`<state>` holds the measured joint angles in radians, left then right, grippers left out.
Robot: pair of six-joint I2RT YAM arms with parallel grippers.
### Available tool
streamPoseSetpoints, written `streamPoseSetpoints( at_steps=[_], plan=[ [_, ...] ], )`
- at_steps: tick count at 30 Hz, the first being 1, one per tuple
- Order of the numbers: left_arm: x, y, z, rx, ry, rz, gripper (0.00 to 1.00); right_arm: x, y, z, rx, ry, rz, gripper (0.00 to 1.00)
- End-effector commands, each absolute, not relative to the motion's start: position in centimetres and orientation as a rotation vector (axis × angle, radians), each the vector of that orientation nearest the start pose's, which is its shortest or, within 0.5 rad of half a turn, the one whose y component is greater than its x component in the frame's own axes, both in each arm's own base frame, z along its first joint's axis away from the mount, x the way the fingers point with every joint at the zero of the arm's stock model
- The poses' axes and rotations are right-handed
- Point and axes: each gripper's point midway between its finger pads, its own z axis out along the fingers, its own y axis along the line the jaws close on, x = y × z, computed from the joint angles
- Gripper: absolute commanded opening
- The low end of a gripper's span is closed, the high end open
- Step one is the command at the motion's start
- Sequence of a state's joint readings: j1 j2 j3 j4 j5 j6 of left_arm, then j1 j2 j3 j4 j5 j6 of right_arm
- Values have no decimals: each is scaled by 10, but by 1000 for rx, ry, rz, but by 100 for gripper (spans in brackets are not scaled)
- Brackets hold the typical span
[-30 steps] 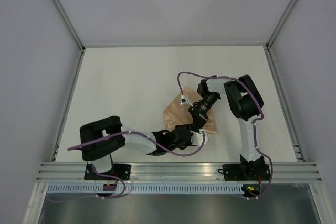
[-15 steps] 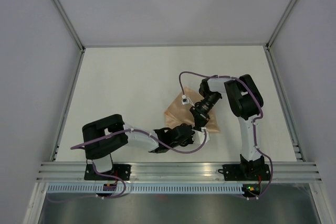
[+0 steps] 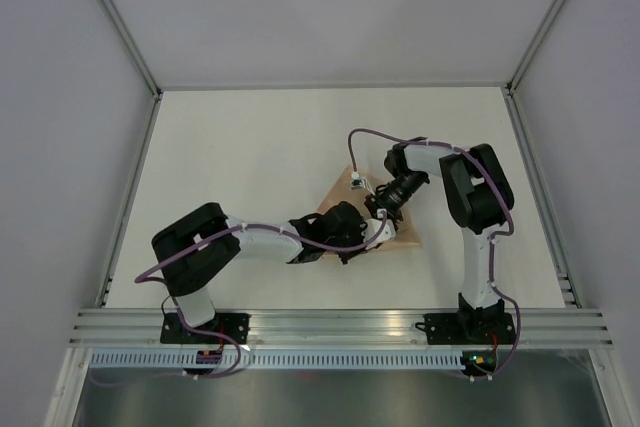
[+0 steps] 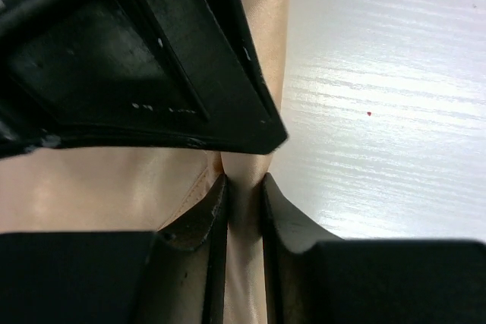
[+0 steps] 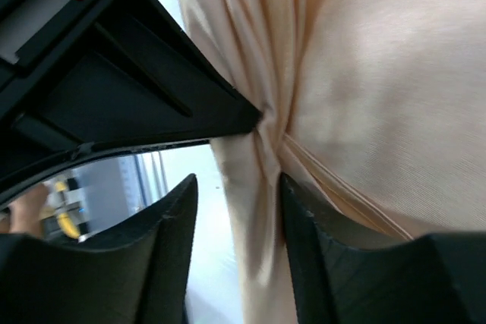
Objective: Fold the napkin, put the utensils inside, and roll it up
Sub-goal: Roll the napkin at the center of the board.
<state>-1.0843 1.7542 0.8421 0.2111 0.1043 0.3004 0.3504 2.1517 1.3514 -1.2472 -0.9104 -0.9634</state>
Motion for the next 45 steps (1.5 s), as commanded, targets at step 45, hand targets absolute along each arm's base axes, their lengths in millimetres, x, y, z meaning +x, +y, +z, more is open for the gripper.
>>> streamPoseSetpoints(
  at_steps=[45],
  plan=[
    [168,-348,-18,1265,2338,-1466,2,195,221,32,-1793,1608,384,56]
  ],
)
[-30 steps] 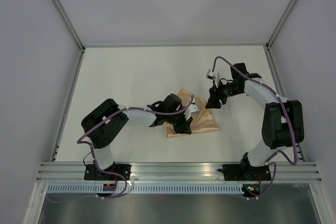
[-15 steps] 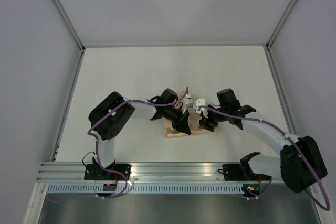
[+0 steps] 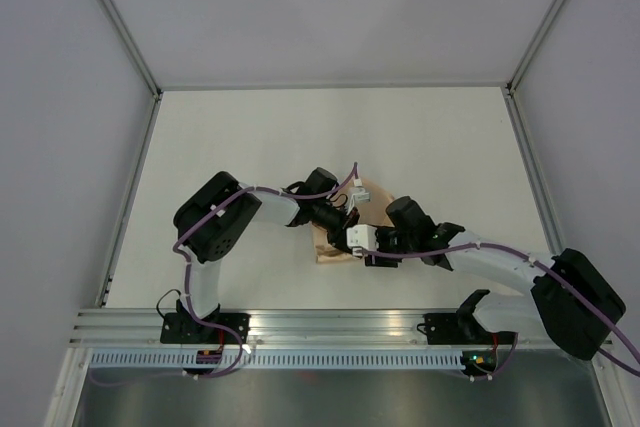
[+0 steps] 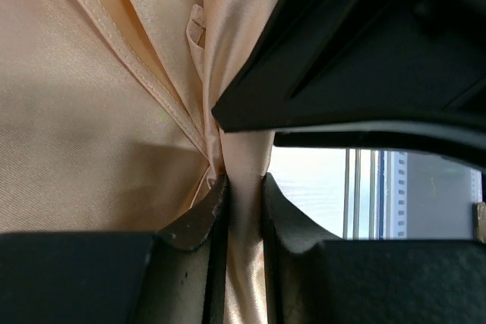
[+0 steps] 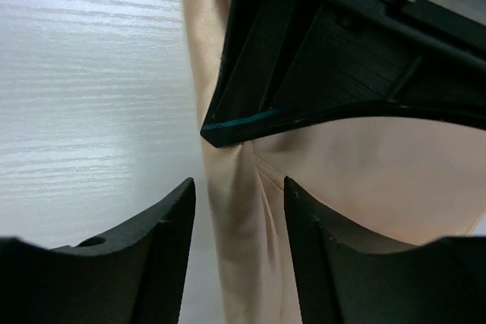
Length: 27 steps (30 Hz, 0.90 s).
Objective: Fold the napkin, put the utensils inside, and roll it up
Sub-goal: Roll the napkin at the center of the board.
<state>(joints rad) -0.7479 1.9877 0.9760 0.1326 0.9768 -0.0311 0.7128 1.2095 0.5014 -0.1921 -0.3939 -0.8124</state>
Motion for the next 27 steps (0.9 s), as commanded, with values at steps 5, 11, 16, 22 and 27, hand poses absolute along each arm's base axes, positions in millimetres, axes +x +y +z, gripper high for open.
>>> streamPoseSetpoints(
  at_steps=[5,11,16,22,27],
  plan=[
    [171,-348,-18,1266,2335,-1465,2,193,219,19,-1827,1637,374,39],
    [183,-349,-14,1245,2330,-1394,22,187,214,11,-1855,1666,383,13],
    [205,-352,7,1146,2279,-1276,38,178,208,5,-1884,1706,412,5],
    [240,-346,37,999,2171,-1098,47,168,206,-1,-1925,1742,470,4],
    [268,-324,44,842,2137,-884,50,162,209,0,-1964,1808,582,3]
  ],
)
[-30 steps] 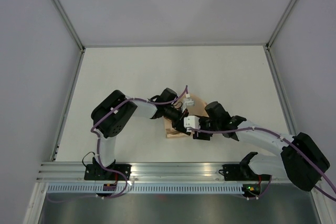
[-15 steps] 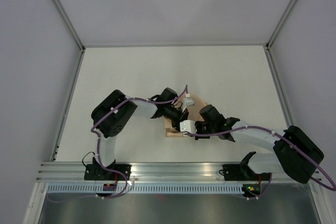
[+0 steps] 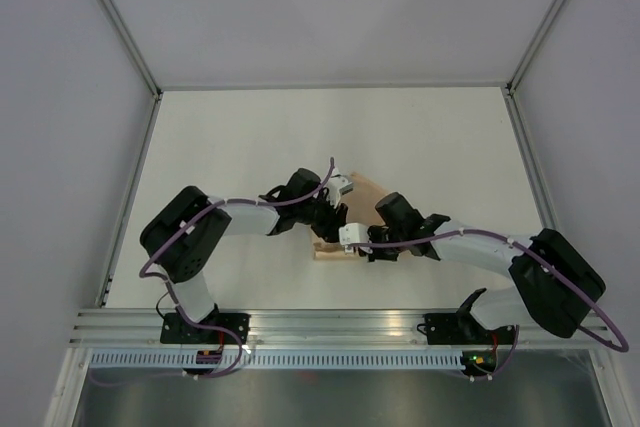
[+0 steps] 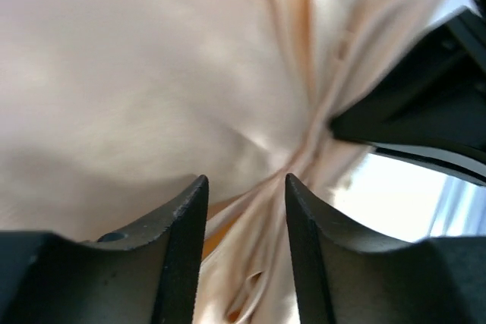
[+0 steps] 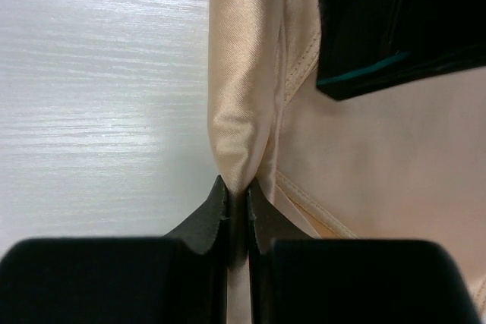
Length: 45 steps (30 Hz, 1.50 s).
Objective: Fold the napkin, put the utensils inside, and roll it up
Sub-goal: Roll the napkin at the center of the board.
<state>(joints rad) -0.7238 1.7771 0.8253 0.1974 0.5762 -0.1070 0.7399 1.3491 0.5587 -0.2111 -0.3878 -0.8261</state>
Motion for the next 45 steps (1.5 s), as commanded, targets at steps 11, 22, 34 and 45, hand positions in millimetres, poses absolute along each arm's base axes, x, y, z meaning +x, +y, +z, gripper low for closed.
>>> streamPoseSetpoints(
  at_steps=[11,22,34,45],
  plan=[
    [312,-262,126,444,1867,-546,60,172,201,-2,-1970,2010,889,3],
    [270,-280,156,722,1591,-341,67,189,197,-11,-1879,2189,1184,1],
    [210,-366,83,1307,1501,-160,68,198,193,-17,-1808,2275,1264,1],
    [192,-391,48,1487,1463,-144,69,202,191,-23,-1767,2335,1324,0]
  ],
)
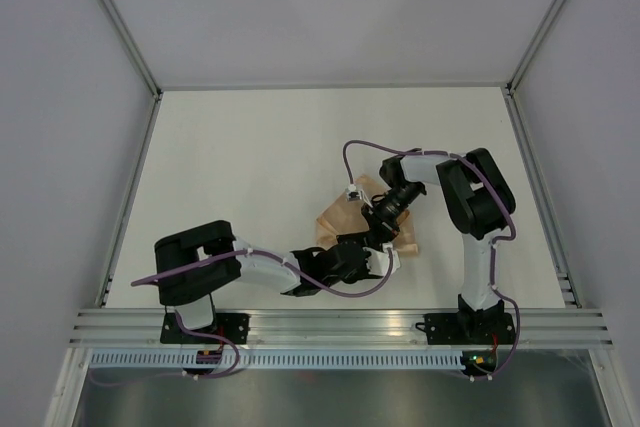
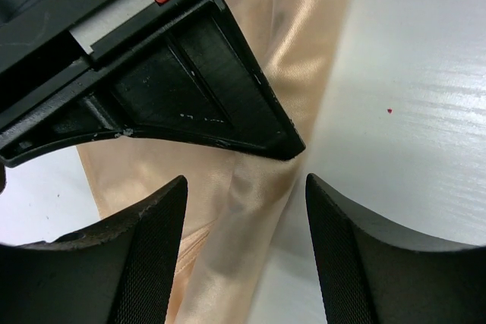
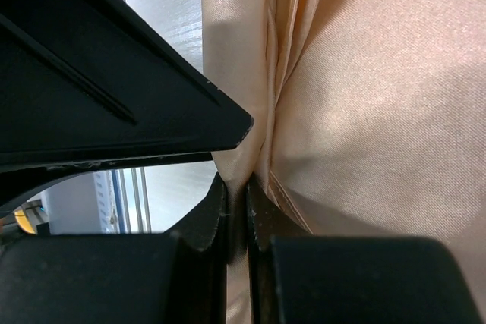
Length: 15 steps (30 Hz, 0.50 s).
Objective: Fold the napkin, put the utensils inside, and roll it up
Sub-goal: Roll the napkin at the center of the board.
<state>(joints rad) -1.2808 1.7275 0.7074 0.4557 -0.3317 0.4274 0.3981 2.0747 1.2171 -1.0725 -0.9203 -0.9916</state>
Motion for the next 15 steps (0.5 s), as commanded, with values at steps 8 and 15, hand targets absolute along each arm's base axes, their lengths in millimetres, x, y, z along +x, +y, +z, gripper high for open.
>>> streamPoseSetpoints(
  at_steps=[8,15],
  plan=[
    [191,-392,28,1550,1470,-116,67,205,191,-23,-1746,2356,1355,1],
    [188,-392,12,1597,1503,-116,46,208,193,-22,-1700,2390,1409,1]
  ],
)
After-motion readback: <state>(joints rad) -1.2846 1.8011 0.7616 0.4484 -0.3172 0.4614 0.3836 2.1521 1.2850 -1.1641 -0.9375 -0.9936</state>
